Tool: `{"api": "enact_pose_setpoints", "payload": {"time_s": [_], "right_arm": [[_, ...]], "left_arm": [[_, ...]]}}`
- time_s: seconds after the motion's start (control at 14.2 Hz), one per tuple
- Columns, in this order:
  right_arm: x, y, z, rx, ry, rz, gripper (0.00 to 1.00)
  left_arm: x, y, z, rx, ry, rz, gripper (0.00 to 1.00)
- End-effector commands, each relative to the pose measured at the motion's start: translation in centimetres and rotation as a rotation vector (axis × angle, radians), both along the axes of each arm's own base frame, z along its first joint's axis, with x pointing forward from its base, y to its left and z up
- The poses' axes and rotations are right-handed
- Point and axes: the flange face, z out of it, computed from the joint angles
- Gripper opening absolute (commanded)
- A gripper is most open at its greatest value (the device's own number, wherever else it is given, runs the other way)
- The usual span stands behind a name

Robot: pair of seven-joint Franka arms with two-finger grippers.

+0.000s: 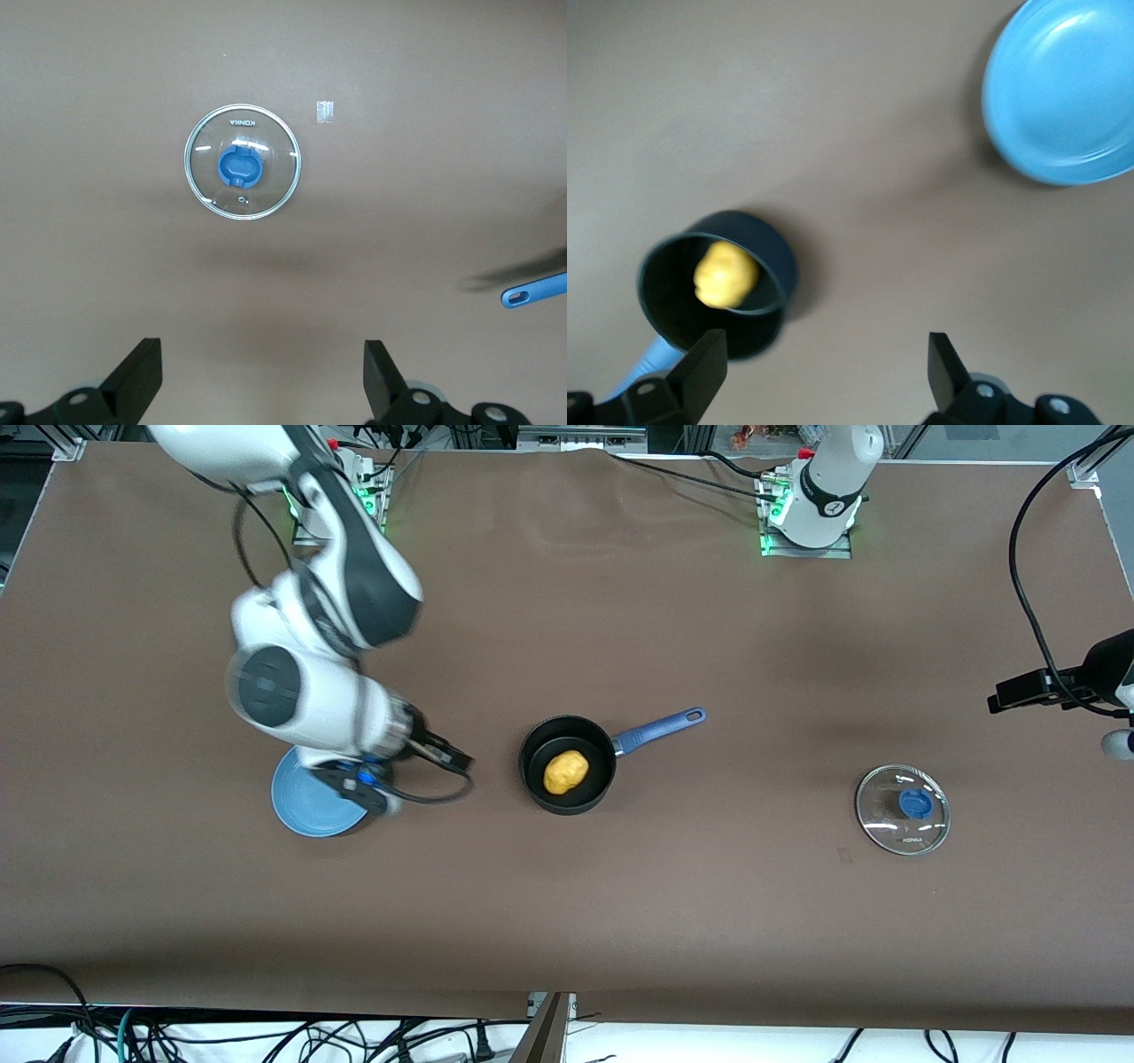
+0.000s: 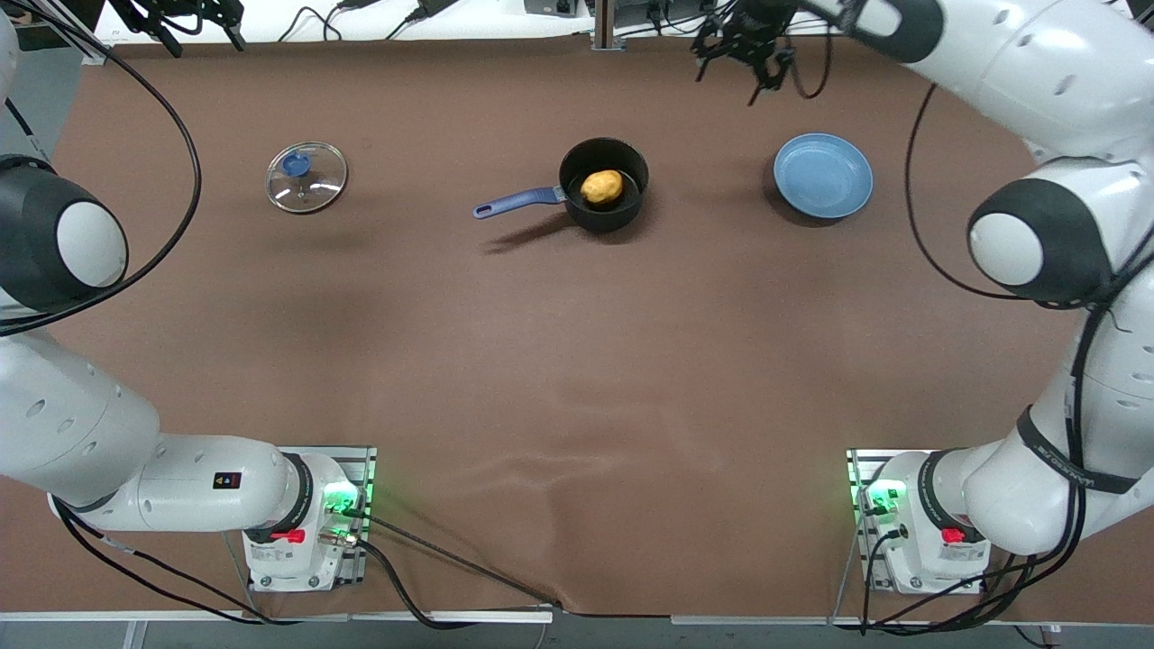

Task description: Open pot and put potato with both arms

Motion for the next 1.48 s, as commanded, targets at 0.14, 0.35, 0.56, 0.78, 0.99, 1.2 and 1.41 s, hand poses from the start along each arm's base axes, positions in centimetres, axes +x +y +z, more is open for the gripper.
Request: {"api": "enact_pose_setpoints", "payload": {"time_s": [0.14,0.35,0.56,0.78,0.99,1.2,1.41], "right_arm": [[-7.2,-13.3,7.1,0.026,-0.007,0.241,1.0],[-9.8,-17.5,9.7,0.02,-0.004,0.307,1.0],[-11.0,-18.6,11.2,-0.036,-0.023,0.388,1.0],[-10.9,-20.9,12.1,-0.059,-0.04,0.439,1.0],[-10.7,-21.7,12.8,-0.076,-0.06,0.489,1.0],[-10.5,-22.2,13.7,-0.095,-0.076,0.53,1.0],[-10.0,-22.2,15.0,-0.095,-0.102,0.528,1.0]], "left_arm": [[0.9,-4.3,0.2,0.01,-0.007,-0.079,1.0],[0.9,-4.5,0.2,0.01,-0.007,-0.084,1.0],[1.1,-4.5,-0.2,0.004,-0.002,-0.082,1.0],[1.1,-4.2,-0.2,0.007,-0.002,-0.07,1.0],[1.2,-4.6,-0.3,0.007,0.0,-0.074,1.0],[1.2,-6.1,-0.3,0.01,-0.002,-0.097,1.0],[1.2,-7.8,-0.4,0.015,0.0,-0.127,1.0]]}}
